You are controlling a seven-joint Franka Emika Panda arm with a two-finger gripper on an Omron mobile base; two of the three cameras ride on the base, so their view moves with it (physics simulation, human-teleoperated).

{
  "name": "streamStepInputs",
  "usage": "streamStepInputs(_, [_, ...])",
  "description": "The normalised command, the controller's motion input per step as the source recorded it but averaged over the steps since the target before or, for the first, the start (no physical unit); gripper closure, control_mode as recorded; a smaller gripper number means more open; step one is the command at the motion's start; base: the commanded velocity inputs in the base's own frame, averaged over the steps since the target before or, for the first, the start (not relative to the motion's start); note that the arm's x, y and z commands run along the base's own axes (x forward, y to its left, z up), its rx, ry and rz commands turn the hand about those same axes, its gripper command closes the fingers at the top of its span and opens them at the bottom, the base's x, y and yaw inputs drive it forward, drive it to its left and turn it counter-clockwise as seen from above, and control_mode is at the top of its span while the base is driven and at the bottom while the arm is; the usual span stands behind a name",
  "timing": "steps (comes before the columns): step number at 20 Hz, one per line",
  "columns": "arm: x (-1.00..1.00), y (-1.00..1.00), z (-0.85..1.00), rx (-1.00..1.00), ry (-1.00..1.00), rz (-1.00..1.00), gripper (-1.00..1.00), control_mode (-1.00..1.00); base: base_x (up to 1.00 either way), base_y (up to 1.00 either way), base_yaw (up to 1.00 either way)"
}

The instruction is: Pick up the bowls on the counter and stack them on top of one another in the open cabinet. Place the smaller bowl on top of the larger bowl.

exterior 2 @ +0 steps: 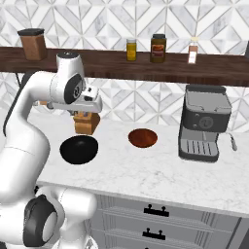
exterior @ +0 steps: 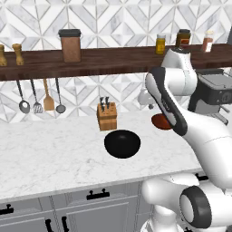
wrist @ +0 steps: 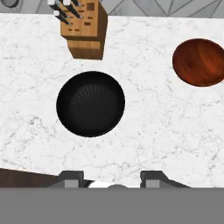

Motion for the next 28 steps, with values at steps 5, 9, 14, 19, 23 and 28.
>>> streamStepInputs(5, [-0.52,-0.18,0.00,0.00,-0.12,0.00,-1.00,-1.00,0.00,0.00,0.00])
streamStepInputs(9, [-0.94,-0.63,-0.01,0.06,-0.17,-0.08,-1.00,-1.00,0.00,0.00,0.00])
streamStepInputs(14, [-0.37,-0.74,-0.26,0.13,-0.03,-0.16,-1.00,-1.00,0.00,0.00,0.00])
streamStepInputs(19, [0.07,-0.58,-0.44,0.12,0.01,-0.22,-1.00,-1.00,0.00,0.00,0.00])
streamStepInputs(23, [0.28,-0.48,-0.35,0.10,0.08,-0.24,-1.00,-1.00,0.00,0.00,0.00])
streamStepInputs(28, [0.38,-0.49,-0.36,0.16,0.01,-0.21,-1.00,-1.00,0.00,0.00,0.00])
